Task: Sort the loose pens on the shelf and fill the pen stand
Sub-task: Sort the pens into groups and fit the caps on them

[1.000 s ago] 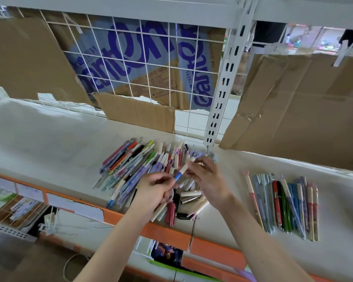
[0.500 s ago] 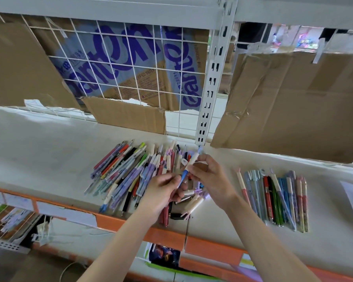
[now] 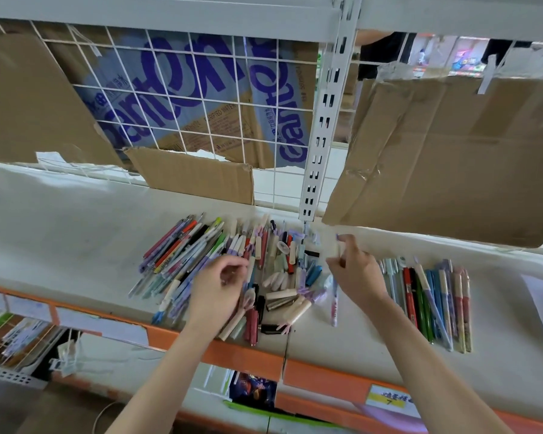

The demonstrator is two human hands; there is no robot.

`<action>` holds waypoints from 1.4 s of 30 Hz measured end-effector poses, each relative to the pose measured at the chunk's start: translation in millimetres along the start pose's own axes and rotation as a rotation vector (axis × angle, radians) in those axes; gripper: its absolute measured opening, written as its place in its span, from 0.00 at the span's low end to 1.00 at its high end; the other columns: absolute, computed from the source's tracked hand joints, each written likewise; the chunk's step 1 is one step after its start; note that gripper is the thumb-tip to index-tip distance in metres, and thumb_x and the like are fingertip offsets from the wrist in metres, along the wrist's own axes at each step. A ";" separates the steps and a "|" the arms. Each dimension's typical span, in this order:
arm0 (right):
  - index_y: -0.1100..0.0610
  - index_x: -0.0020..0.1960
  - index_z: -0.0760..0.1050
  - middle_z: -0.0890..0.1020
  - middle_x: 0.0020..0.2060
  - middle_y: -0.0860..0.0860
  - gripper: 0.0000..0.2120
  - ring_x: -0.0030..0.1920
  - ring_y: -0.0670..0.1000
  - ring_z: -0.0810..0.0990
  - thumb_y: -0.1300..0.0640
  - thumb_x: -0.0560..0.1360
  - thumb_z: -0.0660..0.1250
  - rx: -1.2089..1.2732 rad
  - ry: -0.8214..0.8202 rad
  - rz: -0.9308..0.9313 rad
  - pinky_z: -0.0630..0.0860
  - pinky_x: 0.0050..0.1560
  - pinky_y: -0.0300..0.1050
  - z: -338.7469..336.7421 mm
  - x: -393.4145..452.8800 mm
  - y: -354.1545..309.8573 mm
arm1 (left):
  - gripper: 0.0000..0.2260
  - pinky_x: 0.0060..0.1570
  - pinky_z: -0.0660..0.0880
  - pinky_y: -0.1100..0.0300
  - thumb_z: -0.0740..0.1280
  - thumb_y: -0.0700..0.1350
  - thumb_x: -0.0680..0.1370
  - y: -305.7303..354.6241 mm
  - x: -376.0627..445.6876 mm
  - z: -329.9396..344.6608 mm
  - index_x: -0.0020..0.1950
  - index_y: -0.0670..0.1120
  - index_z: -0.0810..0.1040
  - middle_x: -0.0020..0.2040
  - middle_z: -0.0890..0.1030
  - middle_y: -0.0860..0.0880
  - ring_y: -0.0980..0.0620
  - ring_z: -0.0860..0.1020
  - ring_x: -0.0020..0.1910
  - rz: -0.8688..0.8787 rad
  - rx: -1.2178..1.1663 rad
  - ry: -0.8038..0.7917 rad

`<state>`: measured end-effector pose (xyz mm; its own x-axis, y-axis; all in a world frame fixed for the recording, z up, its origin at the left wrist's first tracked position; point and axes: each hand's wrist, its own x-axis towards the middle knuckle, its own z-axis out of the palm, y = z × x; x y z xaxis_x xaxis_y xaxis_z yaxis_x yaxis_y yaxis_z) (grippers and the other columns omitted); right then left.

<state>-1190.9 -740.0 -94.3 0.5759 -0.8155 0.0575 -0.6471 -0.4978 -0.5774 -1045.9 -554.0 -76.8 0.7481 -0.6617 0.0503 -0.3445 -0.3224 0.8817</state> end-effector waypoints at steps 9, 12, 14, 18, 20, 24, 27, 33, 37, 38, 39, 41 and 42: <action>0.57 0.64 0.68 0.75 0.52 0.57 0.16 0.51 0.58 0.76 0.60 0.77 0.58 -0.332 0.036 -0.003 0.65 0.40 0.45 -0.4 -6.9 26.5 | 0.05 0.37 0.66 0.71 0.66 0.36 0.76 -20.0 18.7 -16.8 0.48 0.45 0.78 0.47 0.78 0.50 0.58 0.73 0.40 0.073 0.285 0.164; 0.61 0.60 0.68 0.73 0.52 0.60 0.15 0.49 0.60 0.75 0.64 0.73 0.60 -0.297 0.064 0.024 0.67 0.39 0.45 -0.2 -3.8 18.9 | 0.06 0.43 0.66 0.65 0.66 0.38 0.75 -26.7 18.0 -16.1 0.47 0.48 0.77 0.48 0.77 0.49 0.55 0.74 0.44 0.071 0.348 0.134; 0.61 0.59 0.69 0.73 0.51 0.59 0.13 0.44 0.57 0.75 0.65 0.74 0.60 -0.225 0.072 -0.038 0.69 0.38 0.45 3.5 -2.7 5.2 | 0.05 0.43 0.66 0.64 0.66 0.40 0.75 -30.2 17.9 -15.7 0.47 0.49 0.76 0.49 0.77 0.49 0.53 0.74 0.47 0.074 0.387 0.116; 0.61 0.56 0.74 0.74 0.50 0.57 0.09 0.43 0.55 0.76 0.63 0.77 0.60 -0.091 0.012 -0.201 0.74 0.40 0.46 19.6 7.8 -29.6 | 0.04 0.42 0.68 0.60 0.66 0.48 0.77 -33.2 21.1 -14.4 0.49 0.49 0.75 0.49 0.72 0.51 0.51 0.72 0.49 0.064 0.494 0.077; 0.61 0.55 0.75 0.73 0.51 0.56 0.08 0.47 0.54 0.75 0.61 0.78 0.60 -0.052 -0.029 -0.221 0.72 0.43 0.44 29.9 20.5 -45.3 | 0.06 0.43 0.71 0.57 0.65 0.49 0.77 -29.8 23.2 -11.6 0.48 0.48 0.74 0.48 0.71 0.50 0.49 0.72 0.47 0.066 0.517 0.072; 0.60 0.55 0.75 0.74 0.52 0.55 0.11 0.56 0.55 0.72 0.56 0.79 0.58 -0.089 -0.095 -0.193 0.70 0.55 0.46 48.1 45.1 -66.4 | 0.07 0.45 0.73 0.52 0.65 0.50 0.76 -24.6 24.2 -5.8 0.46 0.47 0.71 0.48 0.72 0.48 0.47 0.73 0.47 0.074 0.555 0.076; 0.59 0.48 0.75 0.75 0.52 0.55 0.12 0.58 0.54 0.71 0.51 0.78 0.58 -0.250 -0.145 -0.115 0.70 0.59 0.49 52.6 52.6 -76.8 | 0.08 0.46 0.73 0.55 0.65 0.50 0.77 -24.0 23.0 -5.2 0.49 0.46 0.73 0.50 0.74 0.48 0.48 0.74 0.49 0.089 0.597 0.097; 0.55 0.31 0.66 0.73 0.32 0.49 0.16 0.43 0.53 0.76 0.50 0.75 0.60 -0.435 -0.308 -0.009 0.71 0.55 0.47 47.2 57.6 -95.8 | 0.07 0.45 0.72 0.57 0.63 0.47 0.77 -26.4 22.5 -6.0 0.44 0.44 0.74 0.47 0.73 0.49 0.49 0.73 0.45 0.116 0.598 0.083; 0.56 0.31 0.64 0.69 0.28 0.49 0.12 0.32 0.50 0.70 0.56 0.71 0.61 -0.355 -0.353 0.021 0.69 0.38 0.41 39.5 57.5 -98.7 | 0.06 0.39 0.69 0.60 0.63 0.44 0.76 -28.6 21.4 -7.8 0.41 0.45 0.71 0.42 0.73 0.50 0.50 0.72 0.40 0.131 0.519 0.093; 0.57 0.30 0.64 0.69 0.27 0.49 0.12 0.29 0.49 0.68 0.57 0.71 0.61 -0.230 -0.342 0.048 0.66 0.33 0.40 38.3 57.1 -96.7 | 0.06 0.35 0.67 0.62 0.63 0.43 0.77 -28.3 20.6 -8.8 0.41 0.44 0.70 0.39 0.73 0.51 0.51 0.72 0.37 0.135 0.490 0.088; 0.57 0.31 0.66 0.70 0.27 0.50 0.10 0.28 0.50 0.68 0.58 0.71 0.61 -0.045 -0.324 0.087 0.64 0.31 0.39 37.0 55.6 -93.4 | 0.06 0.32 0.65 0.64 0.63 0.43 0.77 -28.4 19.5 -10.1 0.41 0.44 0.71 0.37 0.74 0.50 0.51 0.73 0.34 0.136 0.449 0.072; 0.59 0.37 0.73 0.75 0.30 0.52 0.07 0.32 0.52 0.70 0.58 0.73 0.64 0.446 -0.268 0.163 0.66 0.33 0.42 33.2 49.7 -85.8 | 0.06 0.27 0.66 0.65 0.62 0.44 0.79 -26.6 16.1 -11.7 0.45 0.42 0.71 0.34 0.75 0.49 0.53 0.74 0.32 0.129 0.333 0.017; 0.60 0.39 0.75 0.77 0.30 0.53 0.07 0.34 0.53 0.72 0.59 0.74 0.65 0.686 -0.240 0.196 0.67 0.36 0.44 31.3 46.0 -82.3 | 0.05 0.29 0.67 0.65 0.61 0.44 0.80 -25.4 13.7 -12.2 0.46 0.42 0.70 0.35 0.76 0.50 0.54 0.75 0.32 0.117 0.276 -0.019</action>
<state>-1095.5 -727.3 -69.6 0.6261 -0.7444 -0.2323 -0.3378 0.0096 -0.9412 -1020.0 -546.7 -92.8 0.6847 -0.7166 0.1329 -0.5707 -0.4137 0.7093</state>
